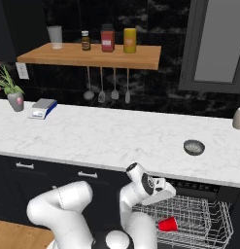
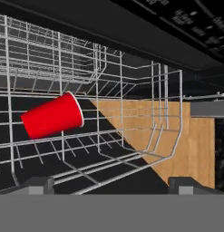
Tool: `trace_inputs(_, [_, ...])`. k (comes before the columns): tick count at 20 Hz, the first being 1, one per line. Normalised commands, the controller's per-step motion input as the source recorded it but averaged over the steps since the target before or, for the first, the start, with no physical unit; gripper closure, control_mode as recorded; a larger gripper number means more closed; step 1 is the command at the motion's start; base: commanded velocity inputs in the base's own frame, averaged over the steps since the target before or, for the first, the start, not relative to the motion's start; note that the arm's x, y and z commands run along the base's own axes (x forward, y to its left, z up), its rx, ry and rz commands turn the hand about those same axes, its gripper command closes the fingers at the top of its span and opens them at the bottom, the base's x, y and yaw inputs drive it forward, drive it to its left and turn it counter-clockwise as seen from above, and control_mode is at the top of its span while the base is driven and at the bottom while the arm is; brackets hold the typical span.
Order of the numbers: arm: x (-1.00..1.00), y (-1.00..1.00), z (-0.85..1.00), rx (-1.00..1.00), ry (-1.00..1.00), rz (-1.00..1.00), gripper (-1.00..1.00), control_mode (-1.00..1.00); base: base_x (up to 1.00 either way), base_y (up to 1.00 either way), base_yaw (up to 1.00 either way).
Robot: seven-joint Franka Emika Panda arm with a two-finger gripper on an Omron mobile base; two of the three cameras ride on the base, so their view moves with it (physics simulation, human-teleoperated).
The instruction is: Pick up the cup and bowl from the counter, place them in the dishwasher, and close the dishwasher door.
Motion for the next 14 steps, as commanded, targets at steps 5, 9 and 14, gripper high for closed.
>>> trace_inputs(5, [-0.47, -0.67, 0.68, 0.26, 0.09, -0.13, -1.00, -1.00, 0.00, 0.00, 0.00])
trace_inputs(9, [-0.30, -0.47, 1.00, 0.21, 0.00, -0.12, -1.00, -1.00, 0.00, 0.00, 0.00])
trace_inputs(14, [-0.01, -0.10, 1.00, 0.07, -0.02, -0.09, -1.00, -1.00, 0.00, 0.00, 0.00])
